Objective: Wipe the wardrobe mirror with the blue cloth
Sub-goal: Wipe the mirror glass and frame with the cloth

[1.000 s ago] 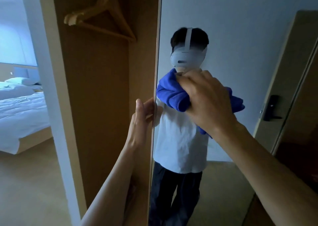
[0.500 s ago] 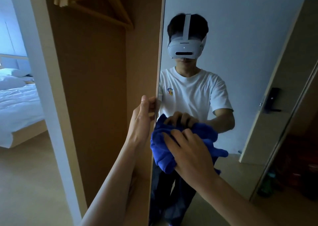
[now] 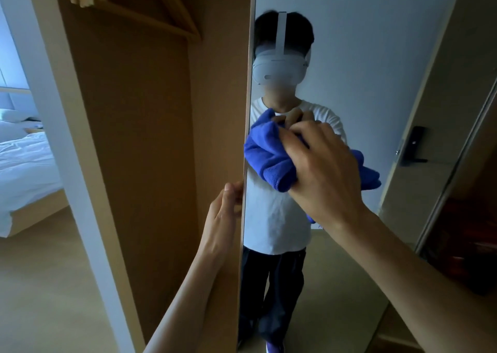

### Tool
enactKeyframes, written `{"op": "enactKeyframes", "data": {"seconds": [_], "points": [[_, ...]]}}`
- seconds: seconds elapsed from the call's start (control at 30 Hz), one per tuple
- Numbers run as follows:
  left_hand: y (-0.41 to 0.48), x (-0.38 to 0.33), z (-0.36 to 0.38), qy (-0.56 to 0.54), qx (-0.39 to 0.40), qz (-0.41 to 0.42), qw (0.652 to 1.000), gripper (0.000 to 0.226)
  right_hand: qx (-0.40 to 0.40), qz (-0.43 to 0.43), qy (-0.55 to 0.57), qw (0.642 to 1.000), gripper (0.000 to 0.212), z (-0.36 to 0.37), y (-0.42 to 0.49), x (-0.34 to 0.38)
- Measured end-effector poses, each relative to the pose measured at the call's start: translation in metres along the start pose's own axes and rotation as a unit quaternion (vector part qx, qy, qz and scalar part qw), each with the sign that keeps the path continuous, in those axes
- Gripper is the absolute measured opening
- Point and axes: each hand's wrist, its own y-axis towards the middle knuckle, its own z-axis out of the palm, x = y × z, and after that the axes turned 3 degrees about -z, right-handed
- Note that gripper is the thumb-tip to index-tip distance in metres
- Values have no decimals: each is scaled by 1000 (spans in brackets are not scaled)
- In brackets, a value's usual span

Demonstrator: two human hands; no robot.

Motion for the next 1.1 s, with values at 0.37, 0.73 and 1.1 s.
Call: {"op": "enactKeyframes", "data": {"seconds": [0.37,0.73,1.1], "points": [[-1,22,0,-3,7,-20,1000,48,166,-30,32,985,55,58,-121,41],[-6,31,7,-13,-5,-6,1000,47,109,3,52,993,44,34,-84,18],[-17,48,17,1,-38,28,999,33,-13,-14,-38,999,36,-11,-26,-48]]}}
